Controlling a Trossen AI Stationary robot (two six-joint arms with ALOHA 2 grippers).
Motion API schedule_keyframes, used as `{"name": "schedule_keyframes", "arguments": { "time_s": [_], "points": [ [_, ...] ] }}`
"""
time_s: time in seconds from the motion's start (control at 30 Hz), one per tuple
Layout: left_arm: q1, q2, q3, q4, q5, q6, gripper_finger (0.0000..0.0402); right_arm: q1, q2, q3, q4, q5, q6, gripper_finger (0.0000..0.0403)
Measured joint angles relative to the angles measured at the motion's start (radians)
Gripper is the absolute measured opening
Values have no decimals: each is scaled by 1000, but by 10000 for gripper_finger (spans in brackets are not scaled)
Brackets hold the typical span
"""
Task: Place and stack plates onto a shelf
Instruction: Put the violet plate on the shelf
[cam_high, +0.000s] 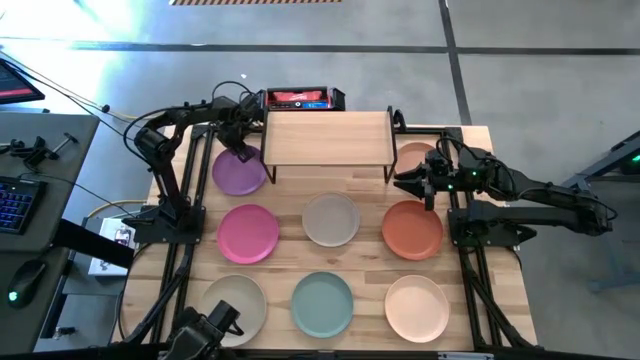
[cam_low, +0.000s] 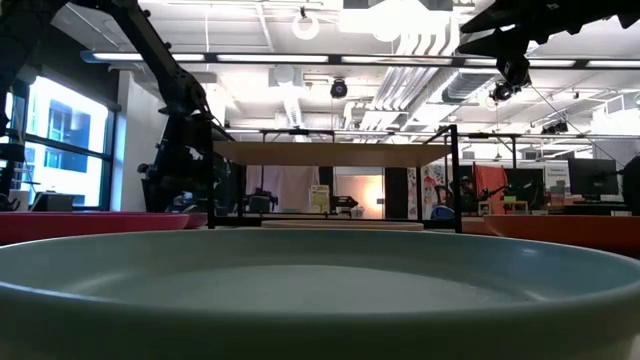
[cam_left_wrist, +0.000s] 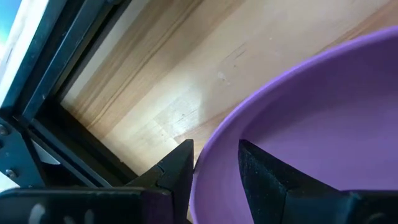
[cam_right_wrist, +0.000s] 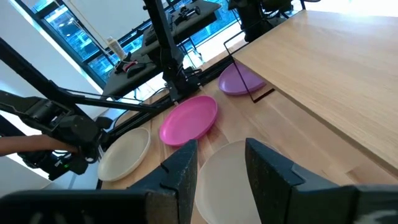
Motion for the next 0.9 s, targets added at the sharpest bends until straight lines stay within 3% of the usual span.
{"name": "schedule_keyframes", "arguments": {
  "time_s": [0.33,0.9],
  "points": [
    [0,-4,2,-4,-20,30,10,0,0,0,0,0,0,119],
    [-1,-24,53,-115,-27,-30,1,0,0,0,0,0,0,119]
  ]
}}
